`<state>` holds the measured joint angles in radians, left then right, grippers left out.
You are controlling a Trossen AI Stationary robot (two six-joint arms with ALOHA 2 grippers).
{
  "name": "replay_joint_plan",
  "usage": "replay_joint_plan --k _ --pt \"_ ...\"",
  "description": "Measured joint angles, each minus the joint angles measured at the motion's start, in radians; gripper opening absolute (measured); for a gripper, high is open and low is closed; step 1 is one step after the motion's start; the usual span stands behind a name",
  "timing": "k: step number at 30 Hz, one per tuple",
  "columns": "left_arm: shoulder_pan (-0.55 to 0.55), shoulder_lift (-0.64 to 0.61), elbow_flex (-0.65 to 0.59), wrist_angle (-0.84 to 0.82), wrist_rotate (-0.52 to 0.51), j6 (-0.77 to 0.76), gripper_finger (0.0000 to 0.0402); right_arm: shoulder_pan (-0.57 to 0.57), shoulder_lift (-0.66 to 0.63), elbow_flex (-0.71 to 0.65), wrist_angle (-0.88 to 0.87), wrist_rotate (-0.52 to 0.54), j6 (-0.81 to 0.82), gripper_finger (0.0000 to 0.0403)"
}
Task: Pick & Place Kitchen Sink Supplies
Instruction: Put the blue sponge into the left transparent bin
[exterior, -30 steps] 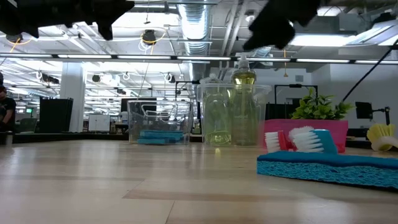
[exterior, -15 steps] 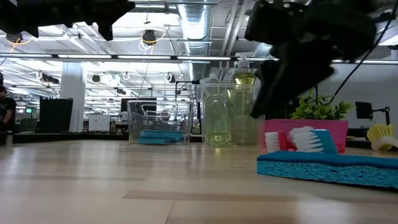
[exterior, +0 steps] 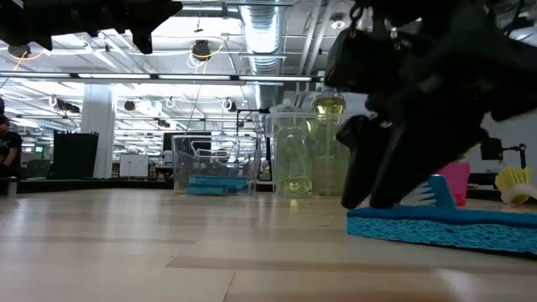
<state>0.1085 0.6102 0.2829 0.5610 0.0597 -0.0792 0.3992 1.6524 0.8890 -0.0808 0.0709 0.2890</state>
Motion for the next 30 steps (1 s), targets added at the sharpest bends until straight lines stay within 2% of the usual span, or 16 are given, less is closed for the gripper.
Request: replay_joint_plan --k 8,11,16,23,30 --pt "0.0 0.0 0.0 0.0 0.0 0.0 0.0104 0.014 0.059 0.003 0.024 0.001 0.0 0.0258" --pt "0.0 0.0 0.0 0.0 0.0 0.0 0.0104 0.013 0.066 0.004 0.022 0.002 0.0 0.0243" --pt "0.0 0.0 0.0 0.0 0.0 0.0 0.0104 0.013 0.063 0.004 0.022 -0.027 -0.008 0.0175" --pt "0.0 0.0 0.0 0.0 0.0 0.0 0.0104 0.013 0.064 0.002 0.011 -0.113 -0.045 0.0021" --pt "0.0 0.0 0.0 0.0 0.0 0.001 0.0104 0.006 0.065 0.027 -0.01 -0.128 -0.134 0.0005"
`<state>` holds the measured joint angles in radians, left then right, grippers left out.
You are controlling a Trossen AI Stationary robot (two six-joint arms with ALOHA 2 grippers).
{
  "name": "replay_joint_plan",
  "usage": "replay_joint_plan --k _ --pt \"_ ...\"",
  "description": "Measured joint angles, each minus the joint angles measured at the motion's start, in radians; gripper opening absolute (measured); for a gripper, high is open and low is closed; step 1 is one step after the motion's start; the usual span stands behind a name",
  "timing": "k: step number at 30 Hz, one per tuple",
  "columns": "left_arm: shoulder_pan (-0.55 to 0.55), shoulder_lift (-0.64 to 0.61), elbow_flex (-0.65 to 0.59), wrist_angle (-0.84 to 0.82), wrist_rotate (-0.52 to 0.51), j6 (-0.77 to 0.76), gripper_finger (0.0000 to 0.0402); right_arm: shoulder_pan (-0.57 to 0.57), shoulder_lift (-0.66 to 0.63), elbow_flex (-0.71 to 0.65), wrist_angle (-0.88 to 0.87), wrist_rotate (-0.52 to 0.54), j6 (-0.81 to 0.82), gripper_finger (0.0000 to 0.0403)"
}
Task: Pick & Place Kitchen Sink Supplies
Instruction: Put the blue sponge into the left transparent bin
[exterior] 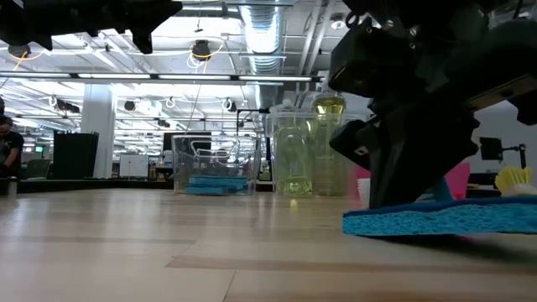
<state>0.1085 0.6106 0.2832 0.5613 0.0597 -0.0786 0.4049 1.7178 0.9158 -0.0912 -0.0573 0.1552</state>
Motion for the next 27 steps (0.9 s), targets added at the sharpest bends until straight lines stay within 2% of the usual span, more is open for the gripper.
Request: replay_joint_plan --k 4,7,14,20,27 --pt "0.0 0.0 0.0 0.0 0.0 0.0 0.0104 -0.002 0.005 0.075 -0.062 0.01 -0.085 0.0004" --pt "0.0 0.0 0.0 0.0 0.0 0.0 0.0104 -0.002 0.005 0.153 -0.127 0.056 -0.179 0.0002" --pt "0.0 0.0 0.0 -0.001 0.0 0.0 0.0104 -0.02 0.004 0.358 -0.26 0.209 -0.385 0.0001" --pt "0.0 0.0 0.0 -0.003 0.0 0.0 0.0104 -0.04 0.003 0.498 -0.345 0.355 -0.47 0.0001" --pt "0.0 0.0 0.0 -0.003 0.0 0.0 0.0104 -0.083 0.003 0.593 -0.303 0.553 -0.542 0.0001"
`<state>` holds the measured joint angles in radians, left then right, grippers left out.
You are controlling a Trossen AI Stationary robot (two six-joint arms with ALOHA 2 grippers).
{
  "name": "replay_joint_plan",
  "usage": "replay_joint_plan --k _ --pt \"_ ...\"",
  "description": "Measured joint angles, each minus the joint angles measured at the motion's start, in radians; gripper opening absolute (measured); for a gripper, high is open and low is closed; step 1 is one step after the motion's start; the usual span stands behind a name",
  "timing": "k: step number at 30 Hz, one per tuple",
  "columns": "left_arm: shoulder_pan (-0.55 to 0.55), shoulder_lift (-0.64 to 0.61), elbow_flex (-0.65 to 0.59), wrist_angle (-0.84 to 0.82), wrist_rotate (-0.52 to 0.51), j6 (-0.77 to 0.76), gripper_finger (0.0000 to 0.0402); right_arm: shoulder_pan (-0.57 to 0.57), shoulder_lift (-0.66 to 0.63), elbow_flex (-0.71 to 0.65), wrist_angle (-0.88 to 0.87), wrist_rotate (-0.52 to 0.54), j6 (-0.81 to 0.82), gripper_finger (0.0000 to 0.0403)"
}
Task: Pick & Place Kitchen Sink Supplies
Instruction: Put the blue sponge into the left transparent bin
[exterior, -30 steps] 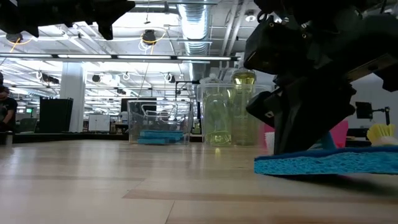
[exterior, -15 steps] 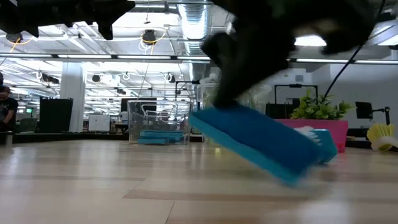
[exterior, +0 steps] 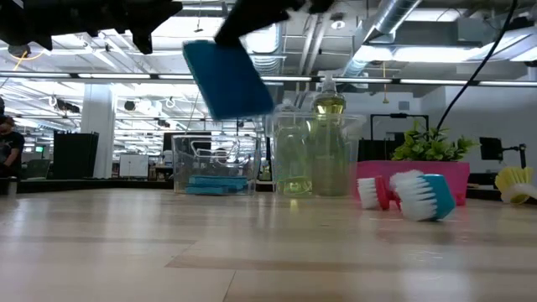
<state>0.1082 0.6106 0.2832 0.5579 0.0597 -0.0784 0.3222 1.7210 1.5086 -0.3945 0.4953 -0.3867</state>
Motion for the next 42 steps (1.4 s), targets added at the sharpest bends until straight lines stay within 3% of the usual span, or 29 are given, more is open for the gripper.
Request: replay_joint_plan --k 8,13,22,28,33,42 --pt "0.0 0.0 0.0 0.0 0.0 0.0 0.0104 -0.117 -0.002 0.016 0.287 0.195 -0.149 0.0001" --pt "0.0 0.0 0.0 0.0 0.0 0.0 0.0104 -0.218 -0.002 0.016 0.411 0.193 -0.165 0.0001" --pt "0.0 0.0 0.0 0.0 0.0 0.056 0.0104 -0.378 -0.002 0.016 0.455 0.178 -0.09 0.0001" --pt "0.0 0.0 0.0 0.003 -0.007 0.086 0.0104 -0.47 0.008 0.016 0.455 0.049 0.032 0.0002" --pt "0.0 0.0 0.0 0.003 -0.007 0.101 0.0104 -0.521 0.042 0.016 0.456 0.026 0.072 0.0006" --pt "0.002 0.0 0.0 0.005 -0.007 0.101 0.0104 -0.543 0.104 0.017 0.49 0.026 0.071 0.0062"
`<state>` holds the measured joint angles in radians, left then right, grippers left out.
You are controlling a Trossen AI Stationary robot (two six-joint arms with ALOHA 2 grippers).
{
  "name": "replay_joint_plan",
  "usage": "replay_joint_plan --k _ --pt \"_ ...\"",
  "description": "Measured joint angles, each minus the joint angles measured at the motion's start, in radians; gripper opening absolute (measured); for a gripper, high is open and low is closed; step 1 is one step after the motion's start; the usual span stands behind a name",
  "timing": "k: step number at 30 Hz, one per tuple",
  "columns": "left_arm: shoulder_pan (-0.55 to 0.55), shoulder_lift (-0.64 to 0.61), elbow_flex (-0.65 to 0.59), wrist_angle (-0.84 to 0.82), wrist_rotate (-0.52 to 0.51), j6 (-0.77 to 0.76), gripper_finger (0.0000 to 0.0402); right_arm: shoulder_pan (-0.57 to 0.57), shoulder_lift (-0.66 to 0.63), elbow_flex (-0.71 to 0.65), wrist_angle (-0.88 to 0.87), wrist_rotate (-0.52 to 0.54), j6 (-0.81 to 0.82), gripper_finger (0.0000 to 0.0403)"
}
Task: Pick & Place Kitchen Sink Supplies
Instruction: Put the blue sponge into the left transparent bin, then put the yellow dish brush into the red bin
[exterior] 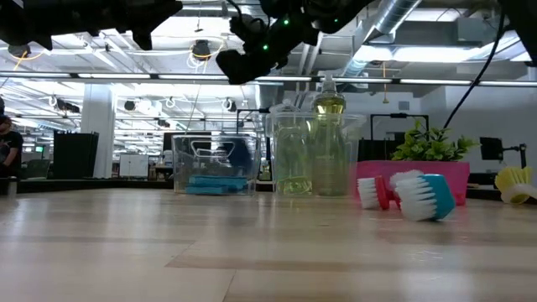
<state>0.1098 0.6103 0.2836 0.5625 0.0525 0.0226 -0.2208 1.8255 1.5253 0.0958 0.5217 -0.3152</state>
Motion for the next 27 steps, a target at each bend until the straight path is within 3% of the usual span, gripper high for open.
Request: replay_joint_plan --k 6,12,15,20,23,27 --pt "0.004 0.0 0.0 -0.001 0.0 0.0 0.0104 0.033 -0.013 0.0 -0.011 0.019 -0.03 0.0106" --pt "0.004 0.0 0.0 -0.004 0.0 0.0 0.0104 0.123 -0.092 0.0 -0.06 0.24 -0.067 0.0118" --pt "0.004 0.0 0.0 -0.005 0.0 0.0 0.0104 0.194 -0.151 0.0 -0.147 0.323 -0.084 0.0118" --pt "0.004 0.0 0.0 -0.005 0.0 0.0 0.0104 0.35 -0.245 0.0 -0.365 0.36 -0.08 0.0119" --pt "0.004 0.0 0.0 -0.005 0.0 0.0 0.0104 0.45 -0.293 0.0 -0.51 0.365 -0.017 0.0118" --pt "0.004 0.0 0.0 -0.005 0.0 0.0 0.0104 0.58 -0.335 0.0 -0.716 0.369 0.248 0.0118"
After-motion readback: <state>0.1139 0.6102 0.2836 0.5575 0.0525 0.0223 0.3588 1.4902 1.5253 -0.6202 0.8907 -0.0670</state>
